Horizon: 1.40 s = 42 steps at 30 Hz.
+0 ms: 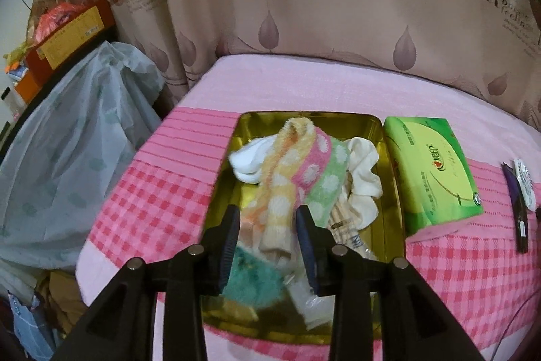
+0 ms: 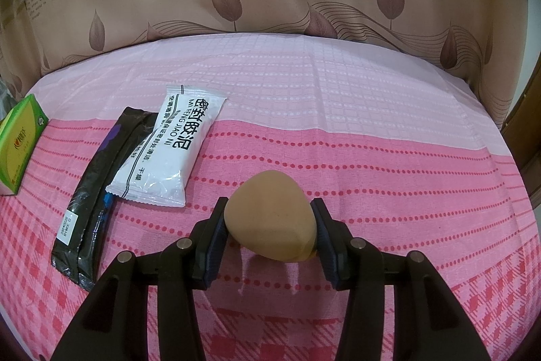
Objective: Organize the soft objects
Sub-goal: 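Open the left gripper to drop the striped towel into the gold tin, then lower the brown makeup sponge into the gold tin with the right gripper and release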
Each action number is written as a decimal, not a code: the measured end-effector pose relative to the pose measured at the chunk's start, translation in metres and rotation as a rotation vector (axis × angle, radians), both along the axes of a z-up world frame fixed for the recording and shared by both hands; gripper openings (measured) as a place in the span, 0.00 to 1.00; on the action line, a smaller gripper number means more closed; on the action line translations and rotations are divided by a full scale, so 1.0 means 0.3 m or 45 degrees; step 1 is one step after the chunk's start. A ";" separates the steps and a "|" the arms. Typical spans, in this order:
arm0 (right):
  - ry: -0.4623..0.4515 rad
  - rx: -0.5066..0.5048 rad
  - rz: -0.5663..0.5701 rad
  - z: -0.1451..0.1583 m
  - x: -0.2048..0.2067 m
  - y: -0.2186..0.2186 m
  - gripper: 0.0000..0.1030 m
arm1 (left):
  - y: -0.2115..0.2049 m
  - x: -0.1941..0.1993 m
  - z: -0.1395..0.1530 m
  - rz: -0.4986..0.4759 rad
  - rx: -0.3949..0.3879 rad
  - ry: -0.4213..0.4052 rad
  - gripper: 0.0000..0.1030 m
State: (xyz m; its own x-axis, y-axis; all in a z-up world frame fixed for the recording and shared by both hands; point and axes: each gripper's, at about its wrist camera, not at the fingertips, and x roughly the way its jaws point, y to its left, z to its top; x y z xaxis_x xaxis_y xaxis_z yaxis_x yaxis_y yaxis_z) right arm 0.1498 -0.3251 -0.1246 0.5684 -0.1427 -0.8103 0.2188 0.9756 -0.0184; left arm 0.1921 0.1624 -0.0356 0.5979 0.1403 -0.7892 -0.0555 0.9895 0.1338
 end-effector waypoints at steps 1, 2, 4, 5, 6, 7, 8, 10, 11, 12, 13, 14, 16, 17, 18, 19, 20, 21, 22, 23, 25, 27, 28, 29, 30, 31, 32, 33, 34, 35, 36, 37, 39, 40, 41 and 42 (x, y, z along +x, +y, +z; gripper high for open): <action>0.000 -0.001 0.001 0.001 -0.002 0.003 0.44 | 0.013 -0.023 0.015 0.003 0.006 -0.017 0.35; 0.000 0.000 0.002 0.001 -0.001 0.001 0.44 | 0.023 -0.041 0.024 0.008 0.010 -0.029 0.38; 0.000 -0.002 0.002 0.001 -0.001 0.002 0.44 | 0.055 -0.086 0.043 0.029 0.026 -0.058 0.44; 0.000 -0.003 0.002 0.001 -0.002 -0.001 0.44 | 0.072 -0.106 0.050 0.042 0.032 -0.068 0.46; 0.000 -0.001 0.002 0.000 -0.002 -0.001 0.44 | 0.090 -0.127 0.054 0.056 0.036 -0.078 0.47; 0.000 0.002 0.002 0.000 -0.003 -0.004 0.44 | 0.115 -0.154 0.057 0.076 0.041 -0.085 0.47; -0.001 0.002 0.002 0.001 -0.002 -0.002 0.44 | 0.133 -0.170 0.055 0.091 0.043 -0.083 0.47; 0.000 -0.001 0.002 0.001 -0.002 0.001 0.43 | 0.178 -0.209 0.045 0.124 0.041 -0.076 0.47; -0.001 -0.002 0.001 0.001 -0.003 0.000 0.43 | 0.195 -0.225 0.039 0.143 0.050 -0.075 0.47; 0.000 -0.002 0.002 0.001 -0.003 -0.001 0.42 | 0.214 -0.242 0.032 0.166 0.063 -0.073 0.47; 0.000 -0.003 0.002 0.001 -0.003 0.000 0.41 | 0.228 -0.259 0.027 0.182 0.069 -0.075 0.47; -0.001 -0.005 0.002 0.001 -0.003 0.001 0.41 | 0.245 -0.275 0.020 0.195 0.066 -0.077 0.47; 0.004 -0.017 0.003 0.003 -0.004 0.006 0.40 | 0.272 -0.288 0.004 0.211 0.046 -0.055 0.47; 0.004 -0.021 0.001 0.006 -0.007 0.007 0.40 | 0.280 -0.290 0.000 0.218 0.033 -0.050 0.47; 0.002 -0.019 -0.002 0.009 -0.009 0.010 0.40 | 0.288 -0.289 -0.001 0.222 0.010 -0.051 0.47; 0.000 -0.010 -0.002 0.014 -0.014 0.013 0.40 | 0.290 -0.290 -0.003 0.226 0.001 -0.054 0.47; -0.003 -0.007 -0.001 0.018 -0.016 0.019 0.40 | 0.292 -0.291 -0.004 0.232 0.002 -0.060 0.47; -0.012 -0.008 0.000 0.027 -0.024 0.027 0.40 | 0.288 -0.294 -0.003 0.237 0.008 -0.068 0.47; -0.022 -0.007 0.000 0.036 -0.031 0.036 0.40 | 0.288 -0.297 -0.004 0.243 0.014 -0.076 0.47; -0.031 0.007 0.007 0.045 -0.037 0.044 0.40 | 0.289 -0.296 -0.007 0.246 0.011 -0.073 0.47; -0.054 0.024 0.022 0.070 -0.051 0.063 0.40 | 0.293 -0.295 -0.013 0.249 0.000 -0.061 0.47; -0.083 0.035 0.050 0.104 -0.066 0.093 0.40 | 0.297 -0.295 -0.017 0.259 0.003 -0.058 0.47; -0.093 0.043 0.061 0.115 -0.068 0.105 0.40 | 0.297 -0.296 -0.015 0.260 0.000 -0.062 0.47; -0.105 0.042 0.076 0.129 -0.073 0.123 0.40 | 0.298 -0.298 -0.013 0.258 -0.004 -0.069 0.47; -0.113 0.037 0.099 0.145 -0.076 0.148 0.40 | 0.298 -0.298 -0.011 0.257 -0.005 -0.073 0.47; -0.120 0.038 0.121 0.158 -0.077 0.170 0.40 | 0.297 -0.300 -0.009 0.258 -0.003 -0.078 0.47; -0.130 0.041 0.143 0.170 -0.076 0.194 0.40 | 0.298 -0.302 -0.008 0.260 -0.002 -0.079 0.47; -0.140 0.040 0.171 0.186 -0.076 0.227 0.40 | 0.298 -0.303 -0.009 0.260 -0.001 -0.079 0.47; -0.149 0.044 0.203 0.202 -0.073 0.262 0.40 | 0.299 -0.302 -0.010 0.260 -0.003 -0.076 0.47; -0.159 0.051 0.231 0.216 -0.071 0.298 0.40 | 0.300 -0.303 -0.009 0.264 -0.002 -0.074 0.47; -0.167 0.055 0.252 0.225 -0.072 0.332 0.40 | 0.301 -0.305 -0.008 0.266 -0.004 -0.074 0.47; -0.174 0.059 0.278 0.237 -0.067 0.363 0.40 | 0.306 -0.304 -0.008 0.270 -0.010 -0.073 0.47; -0.185 0.072 0.346 0.260 -0.057 0.436 0.40 | 0.312 -0.301 -0.011 0.281 -0.015 -0.062 0.47; -0.193 0.072 0.373 0.271 -0.059 0.472 0.40 | 0.317 -0.301 -0.013 0.287 -0.019 -0.058 0.47; -0.199 0.073 0.404 0.282 -0.058 0.513 0.40 | 0.320 -0.301 -0.014 0.292 -0.025 -0.055 0.47; -0.202 0.080 0.437 0.292 -0.053 0.553 0.40 | 0.326 -0.300 -0.016 0.296 -0.032 -0.053 0.47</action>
State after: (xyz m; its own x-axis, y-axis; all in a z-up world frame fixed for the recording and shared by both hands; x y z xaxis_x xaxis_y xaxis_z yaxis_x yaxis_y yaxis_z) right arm 0.1339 -0.1592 -0.0370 0.6933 0.1249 -0.7097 -0.1255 0.9907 0.0517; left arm 0.1022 0.2601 -0.0403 0.5840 0.2587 -0.7694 -0.2873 0.9524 0.1022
